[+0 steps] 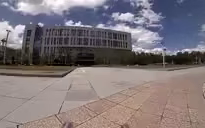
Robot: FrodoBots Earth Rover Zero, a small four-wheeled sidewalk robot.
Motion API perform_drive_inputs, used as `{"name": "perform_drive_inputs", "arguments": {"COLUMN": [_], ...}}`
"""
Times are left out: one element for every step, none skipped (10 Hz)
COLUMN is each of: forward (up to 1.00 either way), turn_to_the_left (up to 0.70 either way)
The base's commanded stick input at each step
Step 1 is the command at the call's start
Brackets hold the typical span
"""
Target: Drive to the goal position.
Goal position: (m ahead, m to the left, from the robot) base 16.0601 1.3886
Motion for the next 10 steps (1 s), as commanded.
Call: {"name": "perform_drive_inputs", "arguments": {"forward": [0.06, 0.05, 0.05, 0.06, 0.05, 0.06, 0.06, 0.06, 0.06, 0.06], "turn_to_the_left": [0.0, 0.0, 0.0, 0.0, 0.0, 0.0, 0.0, 0.0, 0.0, 0.0]}}
